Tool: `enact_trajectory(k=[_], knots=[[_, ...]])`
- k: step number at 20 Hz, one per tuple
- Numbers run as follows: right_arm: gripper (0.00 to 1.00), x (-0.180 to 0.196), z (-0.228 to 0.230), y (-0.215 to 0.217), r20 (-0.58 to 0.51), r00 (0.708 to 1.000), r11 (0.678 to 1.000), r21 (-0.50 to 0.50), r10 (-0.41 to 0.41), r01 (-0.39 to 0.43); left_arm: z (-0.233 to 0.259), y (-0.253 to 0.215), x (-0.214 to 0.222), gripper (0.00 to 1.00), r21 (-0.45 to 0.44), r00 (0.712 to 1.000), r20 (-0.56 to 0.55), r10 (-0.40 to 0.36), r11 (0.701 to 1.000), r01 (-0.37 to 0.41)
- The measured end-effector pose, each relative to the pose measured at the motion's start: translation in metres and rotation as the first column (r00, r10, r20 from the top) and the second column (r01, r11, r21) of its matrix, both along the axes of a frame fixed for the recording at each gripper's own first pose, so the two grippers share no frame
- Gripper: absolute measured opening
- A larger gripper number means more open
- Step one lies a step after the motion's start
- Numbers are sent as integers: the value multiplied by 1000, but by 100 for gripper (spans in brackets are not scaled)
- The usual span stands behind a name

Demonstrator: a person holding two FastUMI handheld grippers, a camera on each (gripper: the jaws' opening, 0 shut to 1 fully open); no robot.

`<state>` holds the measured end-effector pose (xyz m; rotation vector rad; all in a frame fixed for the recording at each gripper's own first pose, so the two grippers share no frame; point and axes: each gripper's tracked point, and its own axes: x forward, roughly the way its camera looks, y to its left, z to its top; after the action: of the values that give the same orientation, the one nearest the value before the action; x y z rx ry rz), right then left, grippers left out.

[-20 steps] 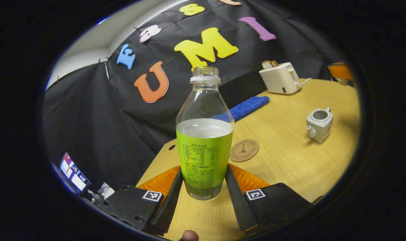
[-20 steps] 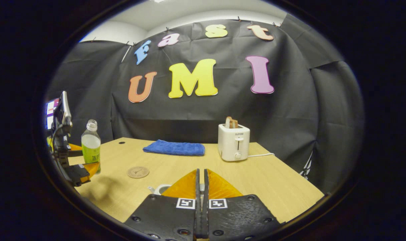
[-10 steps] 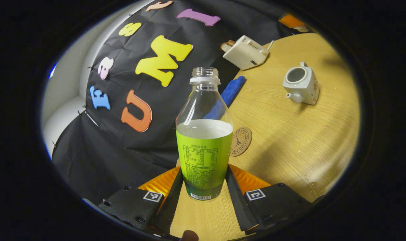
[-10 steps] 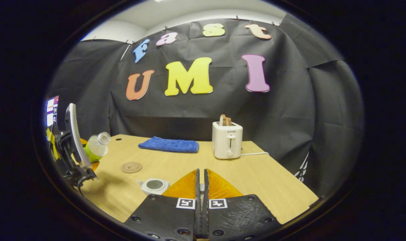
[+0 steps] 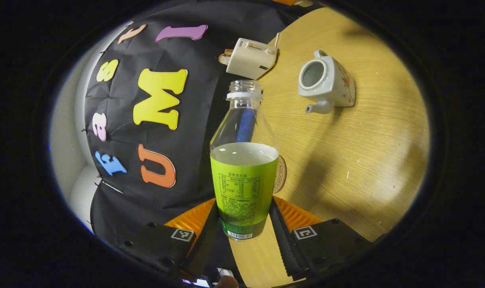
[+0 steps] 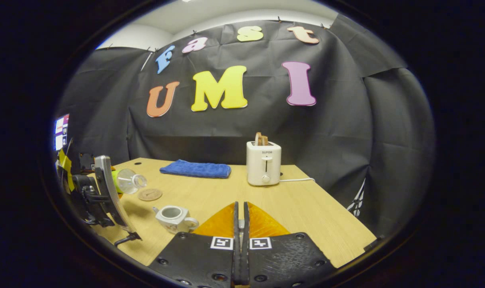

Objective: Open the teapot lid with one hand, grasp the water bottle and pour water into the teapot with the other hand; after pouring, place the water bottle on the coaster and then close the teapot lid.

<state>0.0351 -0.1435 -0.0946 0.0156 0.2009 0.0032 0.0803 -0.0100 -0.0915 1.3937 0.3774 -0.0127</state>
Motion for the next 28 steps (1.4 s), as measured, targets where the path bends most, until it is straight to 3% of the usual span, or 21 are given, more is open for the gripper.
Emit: enact_trajectory(k=[3, 12, 23, 28], knots=[[1, -1, -1, -3, 1, 1000, 1000, 0, -3, 3, 6, -6, 0, 75, 80, 1000, -9, -28, 996, 29], [1, -2, 1, -9, 5, 1000, 1000, 2, -9, 9, 15, -24, 9, 75, 208, 996, -51, -74, 975, 83], [0, -3, -1, -16, 8, 1000, 1000, 9, -18, 18, 36, -42, 19, 77, 378, 992, -42, -123, 917, 130], [1, -4, -1, -18, 12, 1000, 1000, 15, -21, 21, 40, -43, 21, 75, 456, 989, -52, -140, 877, 148]])
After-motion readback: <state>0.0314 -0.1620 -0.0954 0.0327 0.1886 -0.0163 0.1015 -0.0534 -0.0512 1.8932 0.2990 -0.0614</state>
